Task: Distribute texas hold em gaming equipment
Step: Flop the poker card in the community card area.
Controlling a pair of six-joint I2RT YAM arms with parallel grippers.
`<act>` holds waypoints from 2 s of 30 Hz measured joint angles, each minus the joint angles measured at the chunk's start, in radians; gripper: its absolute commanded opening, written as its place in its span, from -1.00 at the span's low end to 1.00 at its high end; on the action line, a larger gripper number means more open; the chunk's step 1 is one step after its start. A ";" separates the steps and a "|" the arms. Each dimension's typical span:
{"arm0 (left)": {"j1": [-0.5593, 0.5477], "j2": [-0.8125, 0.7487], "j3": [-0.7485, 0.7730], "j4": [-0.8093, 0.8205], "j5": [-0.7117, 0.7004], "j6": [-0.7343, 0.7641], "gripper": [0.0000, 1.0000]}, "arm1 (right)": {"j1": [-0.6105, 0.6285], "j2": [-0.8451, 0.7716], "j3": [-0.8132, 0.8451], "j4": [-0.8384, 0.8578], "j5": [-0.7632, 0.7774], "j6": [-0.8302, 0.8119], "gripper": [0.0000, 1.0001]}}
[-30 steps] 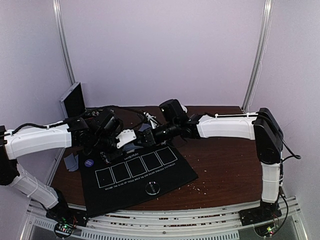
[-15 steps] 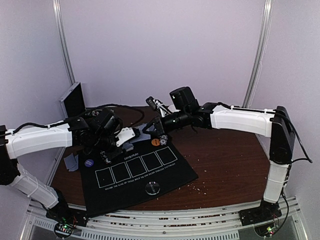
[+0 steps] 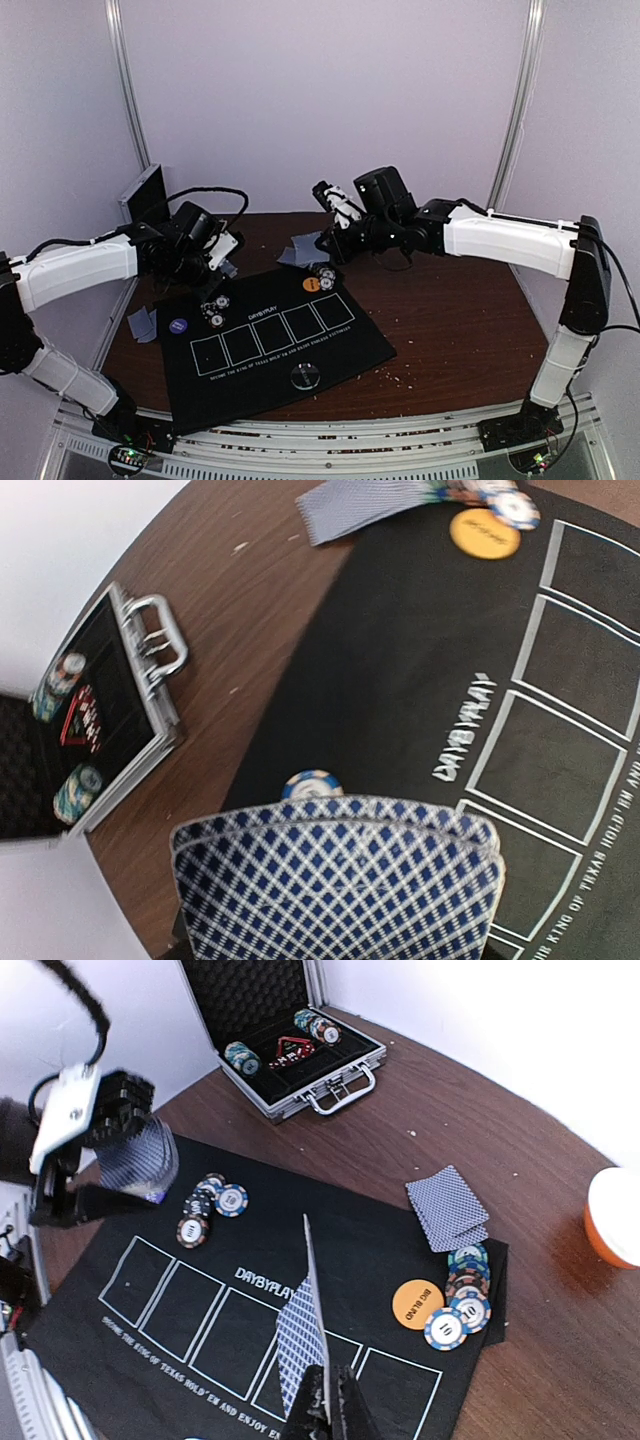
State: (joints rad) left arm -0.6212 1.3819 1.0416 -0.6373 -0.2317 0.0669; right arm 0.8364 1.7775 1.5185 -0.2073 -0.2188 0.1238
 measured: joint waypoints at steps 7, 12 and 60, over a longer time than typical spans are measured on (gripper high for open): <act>0.127 0.000 0.008 -0.003 -0.060 -0.054 0.09 | 0.232 0.048 -0.061 0.102 0.267 -0.254 -1.00; 0.170 -0.010 0.013 0.005 -0.086 -0.062 0.09 | 0.410 0.213 0.003 0.160 0.367 -0.444 -1.00; 0.190 -0.075 -0.006 0.070 -0.050 -0.039 0.09 | 0.606 0.933 0.844 -0.078 0.686 -0.500 -1.00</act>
State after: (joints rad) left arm -0.4309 1.3067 1.0355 -0.5674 -0.2821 0.0280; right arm 1.4422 2.7106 2.3623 -0.2855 0.4667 -0.3763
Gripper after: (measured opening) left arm 0.549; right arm 0.017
